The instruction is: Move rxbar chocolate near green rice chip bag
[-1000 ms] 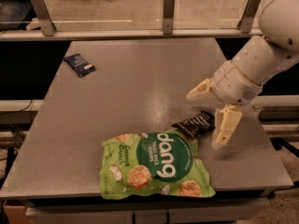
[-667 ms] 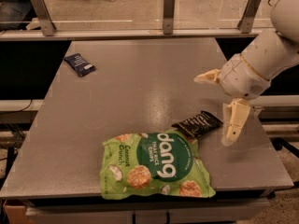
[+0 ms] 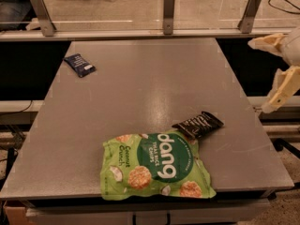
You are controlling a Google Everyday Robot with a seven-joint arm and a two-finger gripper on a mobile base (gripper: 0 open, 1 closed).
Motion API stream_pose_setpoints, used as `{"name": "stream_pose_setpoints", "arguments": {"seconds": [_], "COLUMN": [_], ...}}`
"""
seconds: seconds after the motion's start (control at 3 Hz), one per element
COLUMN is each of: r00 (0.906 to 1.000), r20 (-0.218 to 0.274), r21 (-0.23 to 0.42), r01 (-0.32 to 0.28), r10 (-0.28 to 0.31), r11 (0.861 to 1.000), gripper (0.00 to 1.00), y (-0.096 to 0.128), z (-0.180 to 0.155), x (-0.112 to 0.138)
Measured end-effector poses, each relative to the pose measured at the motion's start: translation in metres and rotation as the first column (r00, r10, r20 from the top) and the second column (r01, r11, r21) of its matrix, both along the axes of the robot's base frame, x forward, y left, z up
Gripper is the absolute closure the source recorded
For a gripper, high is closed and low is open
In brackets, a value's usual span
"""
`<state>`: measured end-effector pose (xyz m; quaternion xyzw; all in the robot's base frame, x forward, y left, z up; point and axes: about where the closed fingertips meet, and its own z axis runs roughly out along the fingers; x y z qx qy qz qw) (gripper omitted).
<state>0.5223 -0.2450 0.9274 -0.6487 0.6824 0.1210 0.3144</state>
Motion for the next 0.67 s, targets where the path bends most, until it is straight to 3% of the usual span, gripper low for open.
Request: {"name": "stream_pose_setpoints", "arguments": {"seconds": [0.33, 0.67], "r00": [0.9888, 0.9862], "r20": [0.104, 0.127], "r21": [0.090, 0.097], "r01": [0.098, 0.094], "r10": [-0.107, -0.106], "r11": [0.991, 0.991], "gripper": [0.00, 0.00], "y": [-0.039, -0.038], "z": [0.052, 0.063], "x": [0.004, 0.007]}}
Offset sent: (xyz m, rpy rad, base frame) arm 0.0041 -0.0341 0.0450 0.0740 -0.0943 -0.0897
